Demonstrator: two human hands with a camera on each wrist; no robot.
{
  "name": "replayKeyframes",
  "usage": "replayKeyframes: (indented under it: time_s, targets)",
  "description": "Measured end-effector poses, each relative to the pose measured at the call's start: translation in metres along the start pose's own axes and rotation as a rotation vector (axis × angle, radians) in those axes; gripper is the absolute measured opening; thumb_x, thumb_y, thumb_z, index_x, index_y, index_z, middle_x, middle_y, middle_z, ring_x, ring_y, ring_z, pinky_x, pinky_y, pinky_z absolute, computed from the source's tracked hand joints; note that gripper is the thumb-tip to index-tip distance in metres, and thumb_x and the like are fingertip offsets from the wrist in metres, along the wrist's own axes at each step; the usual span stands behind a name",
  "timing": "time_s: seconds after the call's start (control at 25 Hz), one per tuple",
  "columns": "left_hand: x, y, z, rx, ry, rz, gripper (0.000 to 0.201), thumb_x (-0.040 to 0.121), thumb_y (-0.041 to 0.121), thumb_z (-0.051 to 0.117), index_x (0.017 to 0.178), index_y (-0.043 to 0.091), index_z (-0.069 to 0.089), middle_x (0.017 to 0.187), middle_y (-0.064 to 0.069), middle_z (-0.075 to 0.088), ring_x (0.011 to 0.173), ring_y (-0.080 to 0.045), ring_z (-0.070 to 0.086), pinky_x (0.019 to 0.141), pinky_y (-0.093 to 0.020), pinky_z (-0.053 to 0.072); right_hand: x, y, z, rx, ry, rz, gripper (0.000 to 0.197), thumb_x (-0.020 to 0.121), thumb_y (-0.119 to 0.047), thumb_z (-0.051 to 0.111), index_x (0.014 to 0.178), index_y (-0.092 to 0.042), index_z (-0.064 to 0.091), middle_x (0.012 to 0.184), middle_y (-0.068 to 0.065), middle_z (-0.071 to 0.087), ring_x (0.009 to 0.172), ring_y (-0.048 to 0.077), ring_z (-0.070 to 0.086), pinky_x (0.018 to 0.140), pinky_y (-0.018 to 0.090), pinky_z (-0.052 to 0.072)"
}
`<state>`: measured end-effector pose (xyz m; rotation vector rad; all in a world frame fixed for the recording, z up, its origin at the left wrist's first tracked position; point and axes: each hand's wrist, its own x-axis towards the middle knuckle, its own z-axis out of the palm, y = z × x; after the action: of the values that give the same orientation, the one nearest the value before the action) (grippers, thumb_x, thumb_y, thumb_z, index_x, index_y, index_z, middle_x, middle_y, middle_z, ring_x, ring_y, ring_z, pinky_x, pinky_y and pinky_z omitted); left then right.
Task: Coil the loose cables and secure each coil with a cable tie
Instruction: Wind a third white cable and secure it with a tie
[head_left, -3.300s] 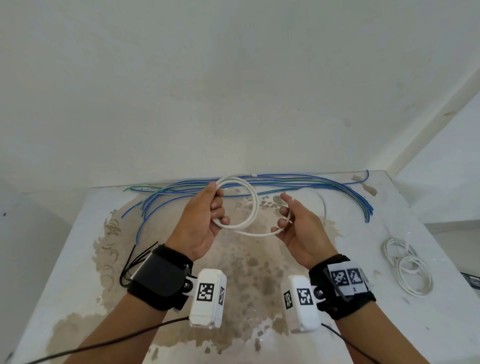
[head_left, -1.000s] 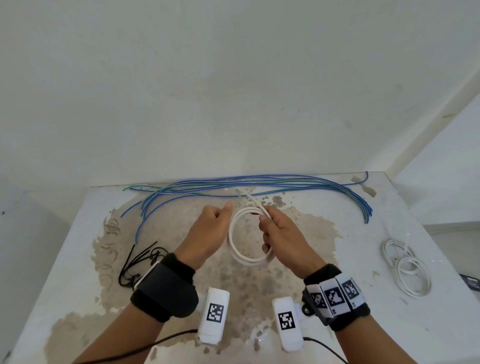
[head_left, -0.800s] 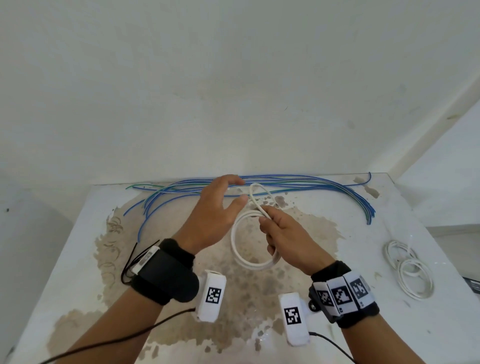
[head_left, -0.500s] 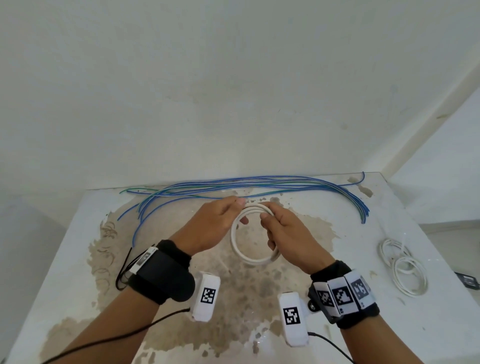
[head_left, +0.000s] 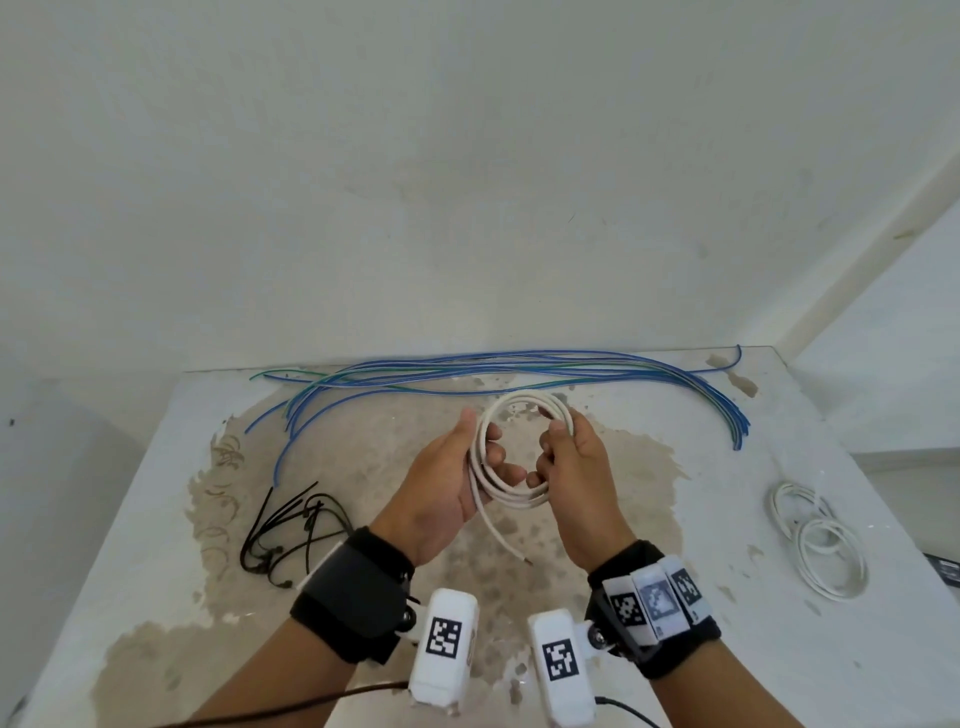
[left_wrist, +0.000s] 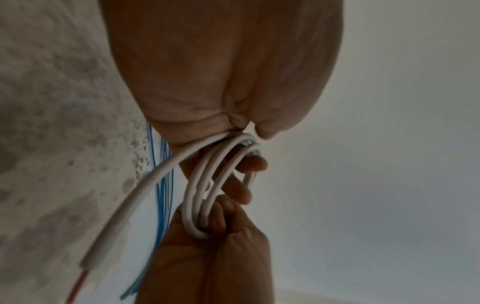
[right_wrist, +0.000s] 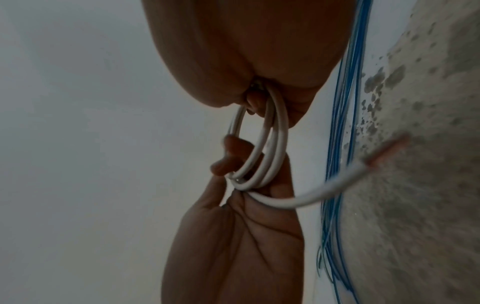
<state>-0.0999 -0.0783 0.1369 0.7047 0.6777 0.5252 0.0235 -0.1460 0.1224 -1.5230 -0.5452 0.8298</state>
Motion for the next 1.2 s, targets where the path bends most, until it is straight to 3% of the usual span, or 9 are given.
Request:
replayKeyframes:
  time_s: [0.2, 0.4, 0.52, 0.6, 0.76, 0.88, 1.0, 1.08, 1.2]
  targets:
    - [0.004, 0.01, 0.004, -0.062, 0.09, 0.121, 0.025, 0.105, 0.031, 0.043, 0.091, 0.013, 0.053, 0.058, 0.008, 0.031, 0.045, -0.006, 0.029, 0.051, -0.024, 0.042, -0.003, -0.008, -0.003, 0.093, -0.19, 0.084, 0.026, 0.11, -0.023, 0.038, 0.117, -0.019, 0.063, 0.079, -0.001, 0.057, 0.065, 0.011, 0.055, 0.062, 0.026, 0.045]
    - [0.011, 0.022, -0.005, -0.269, 0.207, 0.253, 0.029, 0.106, 0.033, 0.041, 0.085, 0.016, 0.051, 0.055, 0.01, 0.028, 0.043, -0.005, 0.026, 0.042, -0.02, 0.033, -0.014, -0.009, -0.007, 0.126, -0.369, 0.289, 0.054, 0.093, -0.058, 0.052, 0.125, -0.016, 0.063, 0.112, 0.004, 0.069, 0.085, 0.021, 0.068, 0.077, 0.038, 0.055]
    - [0.013, 0.024, -0.002, -0.371, 0.232, 0.331, 0.029, 0.106, 0.034, 0.041, 0.084, 0.018, 0.051, 0.056, 0.01, 0.028, 0.044, -0.006, 0.025, 0.042, -0.02, 0.034, -0.027, -0.003, -0.003, -0.093, -0.562, 0.253, 0.045, 0.097, -0.048, 0.054, 0.133, -0.021, 0.057, 0.114, 0.0, 0.068, 0.085, 0.016, 0.067, 0.078, 0.033, 0.055]
    - [0.012, 0.022, 0.004, -0.411, 0.238, 0.353, 0.03, 0.106, 0.035, 0.042, 0.083, 0.018, 0.05, 0.057, 0.009, 0.027, 0.045, -0.007, 0.025, 0.046, -0.021, 0.037, -0.03, -0.002, 0.004, -0.079, -0.526, 0.166, 0.033, 0.106, -0.041, 0.044, 0.126, -0.021, 0.061, 0.112, 0.002, 0.067, 0.083, 0.014, 0.064, 0.075, 0.031, 0.053]
    - [0.006, 0.019, 0.015, -0.445, 0.209, 0.393, 0.034, 0.107, 0.035, 0.037, 0.082, 0.017, 0.05, 0.057, 0.007, 0.028, 0.045, -0.008, 0.03, 0.055, -0.026, 0.049, -0.024, -0.006, 0.018, 0.057, -0.375, 0.066, 0.037, 0.11, -0.037, 0.033, 0.133, -0.03, 0.06, 0.119, -0.004, 0.069, 0.094, 0.013, 0.065, 0.08, 0.03, 0.051]
    - [0.004, 0.01, 0.02, -0.343, 0.157, 0.407, 0.032, 0.108, 0.033, 0.034, 0.082, 0.017, 0.045, 0.06, 0.006, 0.029, 0.052, -0.008, 0.034, 0.069, -0.028, 0.046, -0.017, -0.008, 0.023, 0.25, -0.323, 0.108, 0.039, 0.11, -0.037, 0.034, 0.121, -0.02, 0.066, 0.111, 0.001, 0.071, 0.101, 0.017, 0.064, 0.087, 0.037, 0.047]
    - [0.002, -0.006, 0.014, -0.096, 0.136, 0.413, 0.034, 0.109, 0.033, 0.029, 0.084, 0.016, 0.042, 0.066, 0.002, 0.045, 0.072, -0.017, 0.058, 0.083, -0.036, 0.048, -0.01, -0.009, 0.025, 0.222, -0.218, 0.097, 0.037, 0.109, -0.038, 0.037, 0.099, -0.015, 0.065, 0.096, 0.002, 0.069, 0.095, 0.016, 0.063, 0.087, 0.036, 0.045]
    - [0.001, -0.011, 0.005, 0.117, 0.128, 0.367, 0.033, 0.108, 0.036, 0.03, 0.088, 0.016, 0.048, 0.08, 0.0, 0.06, 0.09, -0.021, 0.06, 0.085, -0.039, 0.041, -0.004, -0.007, 0.022, 0.2, -0.161, 0.093, 0.035, 0.11, -0.035, 0.037, 0.089, -0.016, 0.058, 0.088, 0.001, 0.067, 0.085, 0.015, 0.061, 0.082, 0.035, 0.044]
    - [-0.003, 0.002, -0.004, 0.257, 0.076, 0.223, 0.037, 0.106, 0.031, 0.029, 0.088, 0.016, 0.057, 0.086, 0.001, 0.068, 0.083, -0.015, 0.057, 0.079, -0.038, 0.035, 0.004, -0.009, 0.01, 0.283, -0.165, 0.123, 0.031, 0.11, -0.029, 0.037, 0.084, -0.018, 0.049, 0.071, -0.003, 0.054, 0.067, 0.013, 0.05, 0.071, 0.032, 0.04]
